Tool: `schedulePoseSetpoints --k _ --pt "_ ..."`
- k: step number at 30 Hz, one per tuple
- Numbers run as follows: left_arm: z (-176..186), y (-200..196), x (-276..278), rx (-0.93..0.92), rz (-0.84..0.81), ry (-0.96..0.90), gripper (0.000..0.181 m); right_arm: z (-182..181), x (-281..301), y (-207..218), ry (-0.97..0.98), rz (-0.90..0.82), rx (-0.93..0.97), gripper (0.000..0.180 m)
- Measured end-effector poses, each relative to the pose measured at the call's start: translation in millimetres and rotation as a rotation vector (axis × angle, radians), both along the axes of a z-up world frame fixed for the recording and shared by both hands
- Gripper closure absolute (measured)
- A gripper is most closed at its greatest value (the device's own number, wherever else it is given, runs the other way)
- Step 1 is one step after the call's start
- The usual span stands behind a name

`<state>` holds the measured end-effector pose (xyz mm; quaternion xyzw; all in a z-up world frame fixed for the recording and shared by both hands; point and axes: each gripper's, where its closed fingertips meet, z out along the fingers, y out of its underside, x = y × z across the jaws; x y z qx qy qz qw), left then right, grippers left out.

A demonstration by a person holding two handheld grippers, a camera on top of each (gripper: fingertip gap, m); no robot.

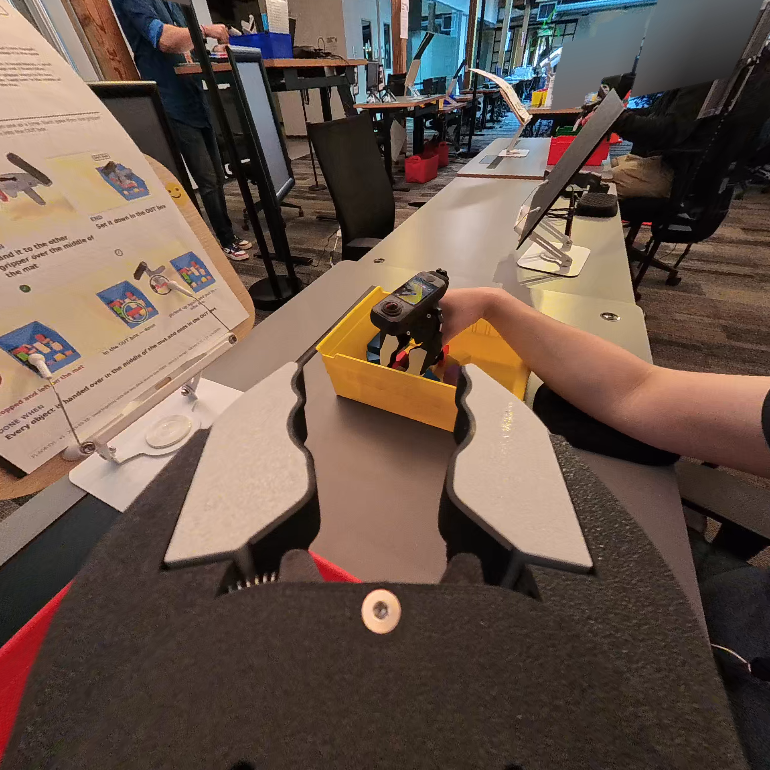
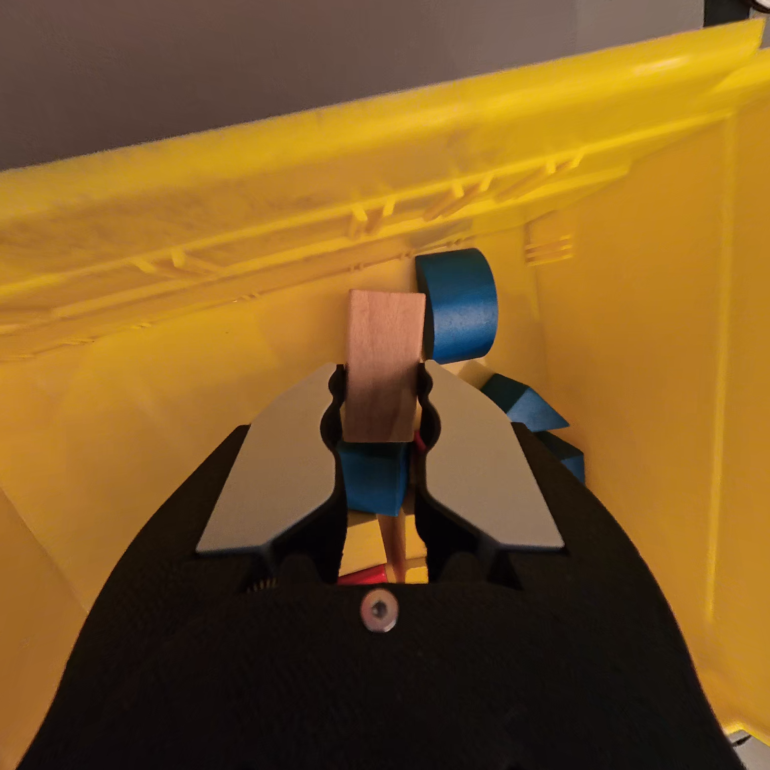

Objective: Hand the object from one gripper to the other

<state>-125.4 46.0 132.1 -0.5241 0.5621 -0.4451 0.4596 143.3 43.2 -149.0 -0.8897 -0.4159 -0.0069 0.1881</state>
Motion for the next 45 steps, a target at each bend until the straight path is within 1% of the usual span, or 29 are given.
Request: schedulePoseSetpoints --k 5,8,10,12,15,18,20,23,26,30,32,33,38,45 --pt "1 6 -5 -0.009 0.013 -0.004 0.110 6 -4 2 0.025 -0.006 0.021 0.144" --pt "0 17 -11 -0.006 0.051 0.009 0.110 12 -5 3 0.046 -0.010 0.042 0.143" --pt "-5 35 -18 0.003 0.125 0.033 0.110 16 -3 2 0.040 -0.018 0.058 0.142" --pt "-15 62 -29 -0.011 0.246 0.079 0.110 23 -1 3 0.024 -0.027 0.084 0.142" --pt "-49 105 -44 -0.077 0.425 0.215 0.111 41 -1 4 0.028 -0.037 0.146 0.142" --pt "-107 142 -57 -0.168 0.572 0.451 0.109 61 -4 4 0.037 -0.043 0.205 0.142" --pt "-144 159 -61 -0.217 0.629 0.598 0.106 70 -4 2 0.021 -0.043 0.230 0.142" --pt "-183 184 -66 -0.262 0.715 0.690 0.100 80 -8 1 0.002 -0.036 0.256 0.142" --pt "-212 206 -79 -0.254 0.820 0.782 0.095 87 -11 0 -0.017 -0.029 0.273 0.141" --pt "-238 223 -91 -0.244 0.918 0.848 0.089 95 -17 -2 -0.014 -0.021 0.290 0.140" --pt "-244 231 -97 -0.221 0.958 0.870 0.089 98 -18 -3 -0.016 -0.019 0.298 0.140" --pt "-246 233 -98 -0.213 0.964 0.873 0.092 99 -19 -4 -0.016 -0.017 0.300 0.140" --pt "-256 235 -97 -0.222 0.963 0.890 0.094 105 -23 -4 -0.010 -0.006 0.313 0.140" --pt "-276 233 -99 -0.267 0.954 0.949 0.098 103 -24 -5 -0.013 -0.003 0.305 0.140"
